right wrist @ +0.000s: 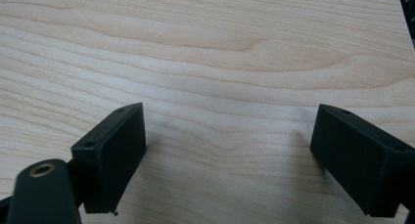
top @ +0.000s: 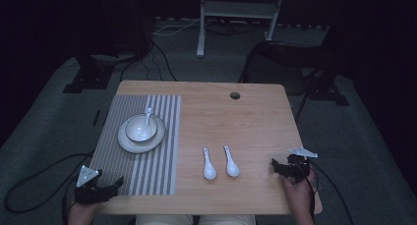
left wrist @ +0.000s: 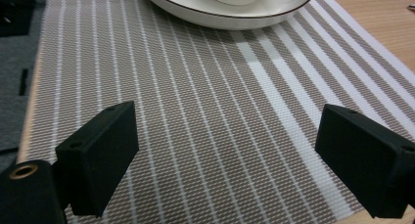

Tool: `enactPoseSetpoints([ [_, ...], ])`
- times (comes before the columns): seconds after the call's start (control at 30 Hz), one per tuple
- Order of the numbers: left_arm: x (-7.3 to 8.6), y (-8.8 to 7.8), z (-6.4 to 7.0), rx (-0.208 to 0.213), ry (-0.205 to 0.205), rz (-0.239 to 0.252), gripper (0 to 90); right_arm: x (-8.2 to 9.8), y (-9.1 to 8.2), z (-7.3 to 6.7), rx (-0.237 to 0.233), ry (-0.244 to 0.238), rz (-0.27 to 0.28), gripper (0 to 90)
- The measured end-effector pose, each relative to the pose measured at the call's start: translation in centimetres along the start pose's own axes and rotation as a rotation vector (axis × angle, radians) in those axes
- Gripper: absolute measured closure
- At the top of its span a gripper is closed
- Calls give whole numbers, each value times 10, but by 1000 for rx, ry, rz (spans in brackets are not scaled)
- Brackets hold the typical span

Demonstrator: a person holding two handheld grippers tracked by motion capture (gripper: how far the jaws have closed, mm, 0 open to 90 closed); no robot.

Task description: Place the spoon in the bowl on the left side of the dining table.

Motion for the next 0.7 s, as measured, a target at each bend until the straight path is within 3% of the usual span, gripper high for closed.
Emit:
enactPoseSetpoints([
  [0.17,4,-4,-3,3,0,16,90,0,0,0,0,0,0,126],
  [0.27,9,-6,-9,-23,12,18,90,0,0,0,0,0,0,127],
  [0.53,18,-10,-20,-83,-9,26,90,0,0,0,0,0,0,127],
  [0.7,23,-11,-28,-140,-51,29,90,0,0,0,0,0,0,126],
])
Point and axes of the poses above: each handheld gripper's, and its own axes: y roughly forward along the jaws, x roughly out of its underside, z roughly to its right, the point moved 6 cm from there along y, roughly forward along the jaws, and after that the axes turned 14 degrees about -x, right-handed, at the moved point
